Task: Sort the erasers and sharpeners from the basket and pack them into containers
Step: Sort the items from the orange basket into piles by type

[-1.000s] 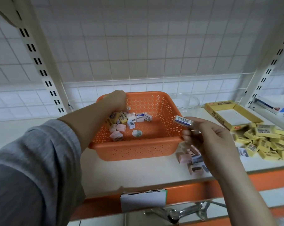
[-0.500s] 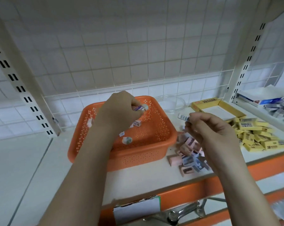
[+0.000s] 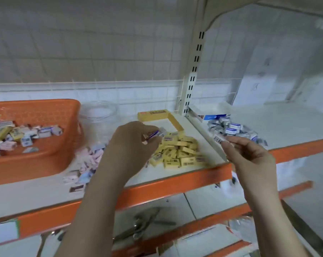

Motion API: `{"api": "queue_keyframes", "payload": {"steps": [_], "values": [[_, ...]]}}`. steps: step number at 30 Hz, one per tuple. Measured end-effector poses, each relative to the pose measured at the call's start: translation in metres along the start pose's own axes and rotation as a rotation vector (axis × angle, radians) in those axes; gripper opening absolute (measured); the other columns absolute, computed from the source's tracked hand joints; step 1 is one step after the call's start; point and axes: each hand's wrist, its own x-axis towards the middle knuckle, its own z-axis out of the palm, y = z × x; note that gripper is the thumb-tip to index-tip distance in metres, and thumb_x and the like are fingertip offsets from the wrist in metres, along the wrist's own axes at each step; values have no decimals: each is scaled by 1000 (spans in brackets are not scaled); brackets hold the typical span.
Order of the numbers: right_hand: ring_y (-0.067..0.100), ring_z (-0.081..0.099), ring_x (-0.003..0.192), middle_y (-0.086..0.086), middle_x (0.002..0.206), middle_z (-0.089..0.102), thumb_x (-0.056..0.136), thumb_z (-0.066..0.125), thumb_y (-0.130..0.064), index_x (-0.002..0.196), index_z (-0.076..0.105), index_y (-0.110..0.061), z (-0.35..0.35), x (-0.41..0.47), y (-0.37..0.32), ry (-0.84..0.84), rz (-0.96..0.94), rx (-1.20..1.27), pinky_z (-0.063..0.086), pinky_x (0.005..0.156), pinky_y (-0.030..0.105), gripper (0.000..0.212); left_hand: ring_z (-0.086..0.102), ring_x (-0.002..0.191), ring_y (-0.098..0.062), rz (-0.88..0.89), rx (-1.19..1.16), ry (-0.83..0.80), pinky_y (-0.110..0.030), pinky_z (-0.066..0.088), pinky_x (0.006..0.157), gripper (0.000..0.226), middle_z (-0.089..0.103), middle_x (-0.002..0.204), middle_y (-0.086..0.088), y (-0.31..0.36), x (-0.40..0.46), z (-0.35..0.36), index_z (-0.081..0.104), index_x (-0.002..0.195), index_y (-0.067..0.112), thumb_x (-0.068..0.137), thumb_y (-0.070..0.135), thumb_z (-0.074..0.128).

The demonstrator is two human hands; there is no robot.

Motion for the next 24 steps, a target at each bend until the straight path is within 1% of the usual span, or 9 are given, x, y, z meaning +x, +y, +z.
{"api": "queue_keyframes", "payload": {"steps": [3,6,8,11,14,16,20,22,24], "values": [[-1,59,63,-8,73,68,81,72,-13,81,70,-23,-50,43,21,44,-36,-119,44,58,9,10,55,84,-15,-19,2,-18,-25,34,64,24,65,92,-4,38,1,35,71,100,17,90,33,57],[-9,59,66,-6,79,68,83,70,-14,89,71,-13,-83,92,45,108,-31,-207,43,63,5,6,56,93,-20,-10,-17,-7,-22,30,69,23,66,98,-4,65,2,61,70,107,20,91,30,58],[-6,61,69,-3,82,69,83,69,-17,93,72,-10,-94,122,60,142,-22,-301,44,66,9,12,56,94,-23,-15,-22,-22,-21,31,67,19,67,96,-6,76,3,77,71,102,16,91,26,59],[13,64,83,2,90,71,83,69,-23,95,73,-11,-98,157,75,117,-22,-463,42,72,20,18,56,96,-19,-18,-19,-58,-18,31,67,18,68,99,-2,86,9,97,71,104,19,90,24,59],[11,60,77,1,88,70,82,70,-24,94,73,-10,-88,174,79,35,-56,-523,40,68,17,18,56,100,-18,-9,-22,-74,-23,35,78,22,66,104,0,92,17,110,69,110,23,91,26,59],[9,57,67,-3,83,66,82,70,-25,91,71,-13,-81,177,80,-7,-67,-550,37,59,12,14,55,99,-18,-9,-6,-87,-24,37,80,23,65,105,2,94,23,113,68,112,25,91,28,58],[10,57,53,-1,70,67,83,66,-23,82,71,-17,-76,173,87,-47,-31,-557,44,54,20,8,55,96,-12,-18,3,-112,-21,37,79,28,64,109,5,91,45,121,66,115,26,89,33,60],[8,57,55,-2,68,66,86,61,-20,82,72,-17,-76,168,88,-49,-31,-548,40,50,14,12,53,91,-7,-17,-21,-127,-17,36,78,28,64,108,6,89,62,128,67,114,25,87,32,62],[10,59,64,-6,74,66,88,58,-16,87,73,-14,-80,163,84,9,-21,-501,38,54,14,14,52,87,-4,0,-98,-152,-10,32,74,26,66,106,6,92,81,136,68,111,21,86,28,65]]}}
